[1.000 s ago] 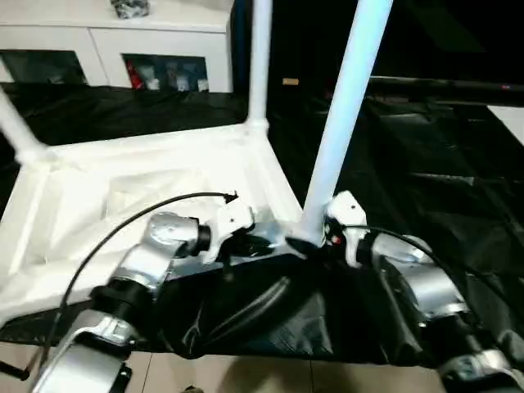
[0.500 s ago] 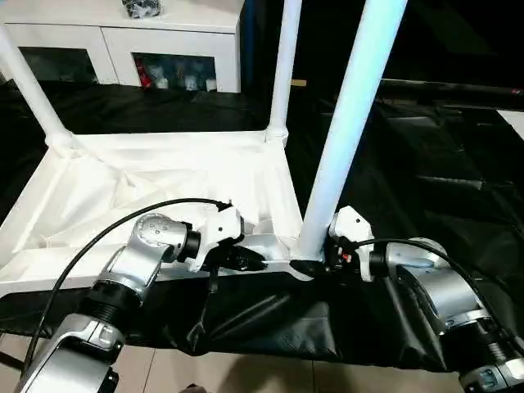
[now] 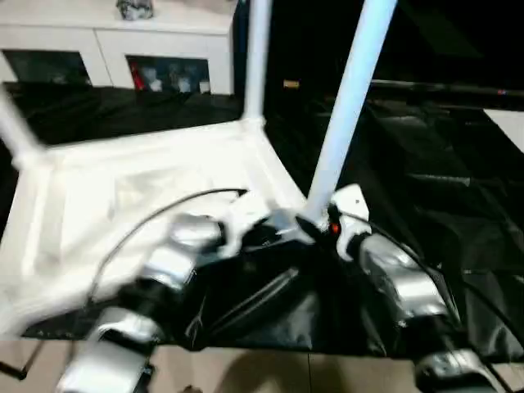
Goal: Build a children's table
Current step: Rotate leg to tighten
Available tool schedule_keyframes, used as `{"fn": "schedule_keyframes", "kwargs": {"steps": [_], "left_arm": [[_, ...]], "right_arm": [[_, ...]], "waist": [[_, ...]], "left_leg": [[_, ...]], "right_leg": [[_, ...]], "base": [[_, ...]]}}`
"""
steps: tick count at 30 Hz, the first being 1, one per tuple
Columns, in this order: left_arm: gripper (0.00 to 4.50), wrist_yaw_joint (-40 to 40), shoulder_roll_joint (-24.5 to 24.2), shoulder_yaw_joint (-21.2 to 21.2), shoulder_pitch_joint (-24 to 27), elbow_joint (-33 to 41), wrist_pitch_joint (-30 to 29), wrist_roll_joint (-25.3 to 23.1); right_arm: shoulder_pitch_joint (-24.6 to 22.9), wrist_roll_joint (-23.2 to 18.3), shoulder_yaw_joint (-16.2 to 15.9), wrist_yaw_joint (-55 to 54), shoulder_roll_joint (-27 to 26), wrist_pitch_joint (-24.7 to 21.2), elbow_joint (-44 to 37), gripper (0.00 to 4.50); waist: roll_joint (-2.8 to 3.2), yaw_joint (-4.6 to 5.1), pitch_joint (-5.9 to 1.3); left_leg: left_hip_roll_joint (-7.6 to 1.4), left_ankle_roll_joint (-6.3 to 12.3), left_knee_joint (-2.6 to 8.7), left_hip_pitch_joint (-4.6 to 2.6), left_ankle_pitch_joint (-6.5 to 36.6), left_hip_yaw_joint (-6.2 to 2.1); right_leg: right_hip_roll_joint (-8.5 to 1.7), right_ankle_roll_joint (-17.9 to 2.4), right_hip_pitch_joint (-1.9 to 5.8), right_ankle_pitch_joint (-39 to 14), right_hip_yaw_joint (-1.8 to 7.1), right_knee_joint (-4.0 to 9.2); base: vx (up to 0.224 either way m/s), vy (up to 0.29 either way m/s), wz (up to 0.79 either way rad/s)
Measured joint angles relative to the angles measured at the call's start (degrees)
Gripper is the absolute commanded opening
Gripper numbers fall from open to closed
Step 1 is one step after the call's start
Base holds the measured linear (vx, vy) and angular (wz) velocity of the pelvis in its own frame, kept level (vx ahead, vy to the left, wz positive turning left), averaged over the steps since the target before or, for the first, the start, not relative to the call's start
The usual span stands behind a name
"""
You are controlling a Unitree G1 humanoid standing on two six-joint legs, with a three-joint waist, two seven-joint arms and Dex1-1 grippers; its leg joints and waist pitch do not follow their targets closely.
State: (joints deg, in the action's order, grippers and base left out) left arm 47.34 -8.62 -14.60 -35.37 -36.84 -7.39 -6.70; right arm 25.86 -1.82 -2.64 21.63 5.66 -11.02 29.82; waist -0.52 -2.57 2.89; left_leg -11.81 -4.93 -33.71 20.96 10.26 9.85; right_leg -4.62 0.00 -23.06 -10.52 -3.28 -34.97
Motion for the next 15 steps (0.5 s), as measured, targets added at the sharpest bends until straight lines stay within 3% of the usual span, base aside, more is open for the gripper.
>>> {"fn": "schedule_keyframes", "kwargs": {"steps": [4, 5, 9, 15], "left_arm": [[0.00, -2.6, 1.1, 0.0, -0.3, -0.6, 0.0, -1.0], [0.00, -2.5, 1.2, 0.0, -0.3, -0.6, 0.0, -1.0], [0.00, -1.9, 1.2, 0.0, -0.3, -0.6, 0.9, -1.4], [0.00, 1.7, -0.6, -0.4, -0.3, -0.5, 2.6, -0.9]], "right_arm": [[1.5, 1.0, 0.2, -5.2, -1.9, 0.5, 2.0, 2.69], [1.5, 1.0, 0.5, -5.1, -2.1, 0.8, 2.1, 3.03], [1.5, 0.2, 1.8, -4.3, -2.7, 1.3, 2.4, 3.41], [1.0, -0.8, 0.9, 1.3, -0.6, 1.3, 1.5, 3.99]], "waist": [[0.15, 0.15, -0.08], [0.23, 0.17, -0.13], [0.28, 0.26, -0.13], [0.36, 0.25, -0.07]], "left_leg": [[-0.02, 0.00, 0.10, 0.02, 0.0, -0.02], [-0.02, 0.00, 0.09, 0.02, 0.0, -0.02], [-0.02, 0.00, 0.09, 0.04, 0.0, -0.01], [-0.04, 0.00, 0.17, 0.07, 0.0, -0.03]], "right_leg": [[0.01, 0.0, -0.01, 0.0, -0.05, -0.01], [0.01, 0.0, -0.01, 0.0, -0.05, 0.00], [0.01, -0.2, -0.01, 0.2, -0.04, 0.00], [0.02, -0.3, -0.05, 0.2, -0.11, 0.02]], "base": [[0.000, 0.000, 0.00], [0.000, 0.000, 0.00], [0.000, 0.000, 0.00], [0.000, 0.000, 0.00]]}}
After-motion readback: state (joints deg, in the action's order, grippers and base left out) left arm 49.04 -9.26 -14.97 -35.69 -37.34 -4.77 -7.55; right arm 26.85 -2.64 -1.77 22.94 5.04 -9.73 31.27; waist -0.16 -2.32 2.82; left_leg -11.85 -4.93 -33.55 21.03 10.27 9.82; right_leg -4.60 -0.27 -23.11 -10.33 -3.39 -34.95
